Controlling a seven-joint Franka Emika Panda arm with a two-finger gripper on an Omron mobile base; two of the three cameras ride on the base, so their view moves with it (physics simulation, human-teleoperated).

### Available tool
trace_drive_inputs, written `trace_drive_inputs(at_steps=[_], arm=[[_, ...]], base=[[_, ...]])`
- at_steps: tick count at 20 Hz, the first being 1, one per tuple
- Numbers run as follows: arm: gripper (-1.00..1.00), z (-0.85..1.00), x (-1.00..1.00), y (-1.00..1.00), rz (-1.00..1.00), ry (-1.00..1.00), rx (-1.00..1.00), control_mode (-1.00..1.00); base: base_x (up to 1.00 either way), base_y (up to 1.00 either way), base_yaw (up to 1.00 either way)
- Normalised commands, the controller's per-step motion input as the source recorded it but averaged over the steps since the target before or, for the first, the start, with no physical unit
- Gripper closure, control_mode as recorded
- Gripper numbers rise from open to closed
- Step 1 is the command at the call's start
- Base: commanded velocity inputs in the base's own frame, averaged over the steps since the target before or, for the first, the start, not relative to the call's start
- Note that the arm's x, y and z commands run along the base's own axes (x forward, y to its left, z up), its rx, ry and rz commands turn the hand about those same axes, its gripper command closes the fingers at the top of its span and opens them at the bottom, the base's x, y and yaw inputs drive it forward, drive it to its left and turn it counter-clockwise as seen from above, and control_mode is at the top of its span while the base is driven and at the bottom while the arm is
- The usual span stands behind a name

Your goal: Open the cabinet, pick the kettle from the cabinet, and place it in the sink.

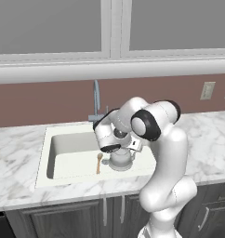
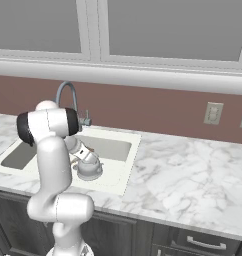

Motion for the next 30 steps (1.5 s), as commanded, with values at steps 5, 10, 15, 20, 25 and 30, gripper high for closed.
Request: trace_drive_inputs(at_steps=[5,10,15,20,25,30], arm=[[-1.00,-0.03,-0.18,0.20,-0.02,-0.07,-0.06,-1.00],[-1.00,0.13,-0.11,0.02,0.00,-0.05,-0.03,-1.00],[-1.00,0.26,-0.12,0.00,0.00,0.00,0.00,-1.00],[-1.00,0.33,-0.10,0.00,0.00,0.00,0.00,-1.00],[-1.00,0.39,-0.05,0.00,0.00,0.00,0.00,-1.00],[-1.00,0.39,-0.06,-0.02,0.00,0.05,0.00,-1.00]], base=[[0.00,0.00,0.00],[0.00,0.00,0.00],[0.00,0.00,0.00],[0.00,0.00,0.00],[0.00,0.00,0.00],[0.00,0.00,0.00]])
